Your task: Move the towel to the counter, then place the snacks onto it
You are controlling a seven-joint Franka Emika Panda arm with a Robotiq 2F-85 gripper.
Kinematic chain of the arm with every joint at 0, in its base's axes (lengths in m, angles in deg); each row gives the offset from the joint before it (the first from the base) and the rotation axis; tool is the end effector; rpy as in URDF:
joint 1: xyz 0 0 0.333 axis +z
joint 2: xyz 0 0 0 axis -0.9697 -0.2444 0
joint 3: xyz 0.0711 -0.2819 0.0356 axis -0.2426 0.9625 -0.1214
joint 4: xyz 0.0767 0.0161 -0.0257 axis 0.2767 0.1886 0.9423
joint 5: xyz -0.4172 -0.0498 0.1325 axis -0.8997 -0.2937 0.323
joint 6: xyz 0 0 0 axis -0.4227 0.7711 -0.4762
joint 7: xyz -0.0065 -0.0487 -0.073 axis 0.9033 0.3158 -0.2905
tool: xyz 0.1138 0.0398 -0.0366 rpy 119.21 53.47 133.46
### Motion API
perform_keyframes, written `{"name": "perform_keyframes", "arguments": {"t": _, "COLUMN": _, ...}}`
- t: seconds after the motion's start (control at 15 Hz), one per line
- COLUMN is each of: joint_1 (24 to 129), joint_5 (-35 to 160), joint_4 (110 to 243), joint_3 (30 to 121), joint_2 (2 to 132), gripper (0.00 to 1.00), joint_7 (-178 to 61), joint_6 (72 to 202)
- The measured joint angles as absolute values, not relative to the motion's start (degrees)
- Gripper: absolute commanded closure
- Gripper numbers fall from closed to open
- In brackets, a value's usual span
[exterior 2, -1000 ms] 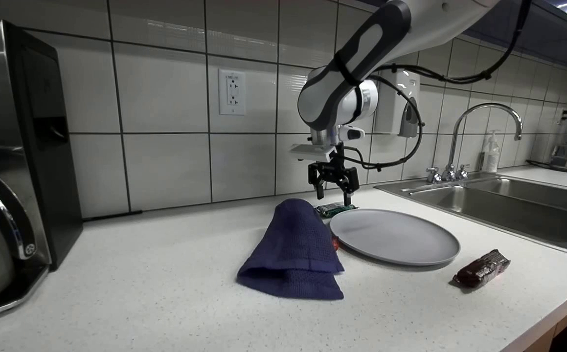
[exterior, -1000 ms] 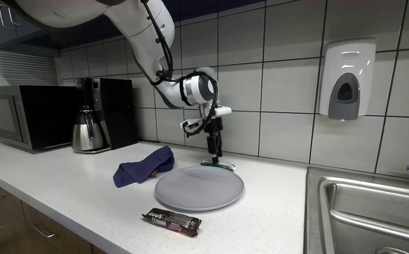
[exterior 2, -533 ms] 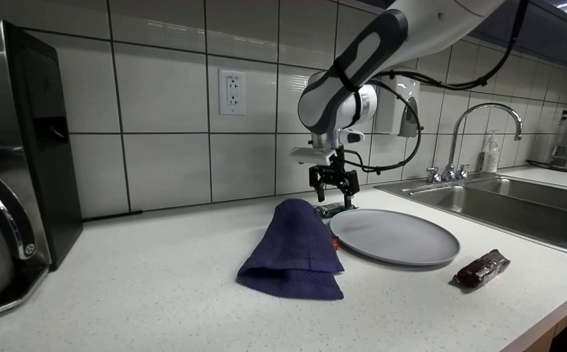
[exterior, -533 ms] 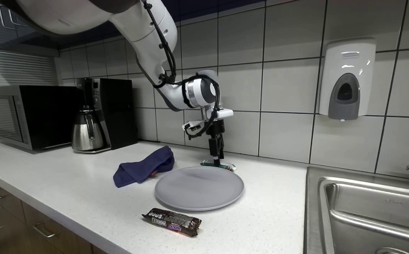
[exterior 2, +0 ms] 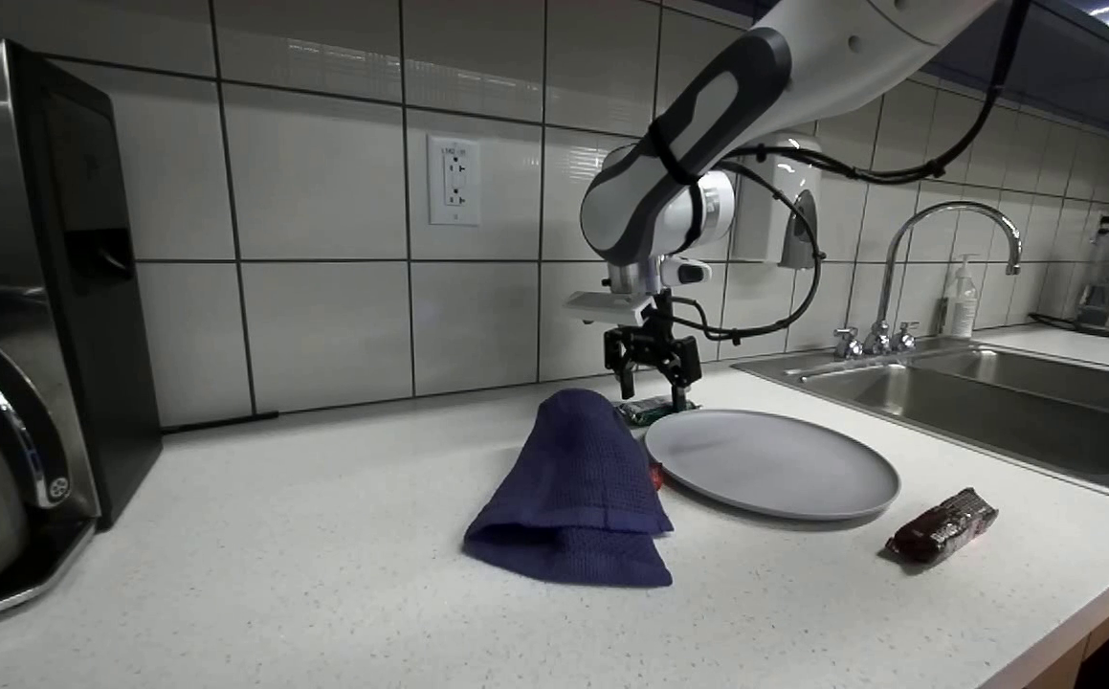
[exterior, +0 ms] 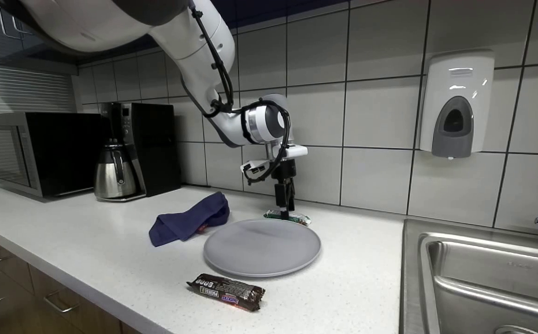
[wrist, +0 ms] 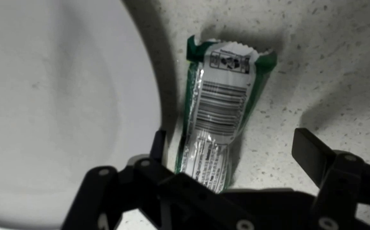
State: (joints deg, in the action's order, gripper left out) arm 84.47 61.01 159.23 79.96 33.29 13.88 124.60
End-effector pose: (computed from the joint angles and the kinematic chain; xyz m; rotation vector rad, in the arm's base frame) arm 0.7622 0.0193 0.1552 2.4245 -1.7359 0.1154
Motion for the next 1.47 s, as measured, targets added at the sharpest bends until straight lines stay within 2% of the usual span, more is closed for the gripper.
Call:
{"name": "perform_keyframes", "arguments": {"t": 0.07, "joint_1": 84.4, "joint_5": 61.1, "joint_4": 159.0, "joint_3": 80.0, "joint_2": 33.2, "gripper": 0.26, "joint_7": 13.9, "joint_6": 124.4}}
{"name": "perform_keyframes", "arguments": {"t": 0.47, "joint_1": 84.0, "joint_5": 61.2, "joint_4": 158.2, "joint_3": 80.0, "joint_2": 33.1, "gripper": 0.74, "joint_7": 13.9, "joint_6": 122.9}}
{"name": "perform_keyframes", "arguments": {"t": 0.6, "joint_1": 83.9, "joint_5": 61.2, "joint_4": 158.0, "joint_3": 80.0, "joint_2": 33.0, "gripper": 0.85, "joint_7": 13.9, "joint_6": 122.9}}
{"name": "perform_keyframes", "arguments": {"t": 1.47, "joint_1": 83.9, "joint_5": 61.2, "joint_4": 157.7, "joint_3": 80.0, "joint_2": 32.9, "gripper": 0.86, "joint_7": 13.9, "joint_6": 122.9}}
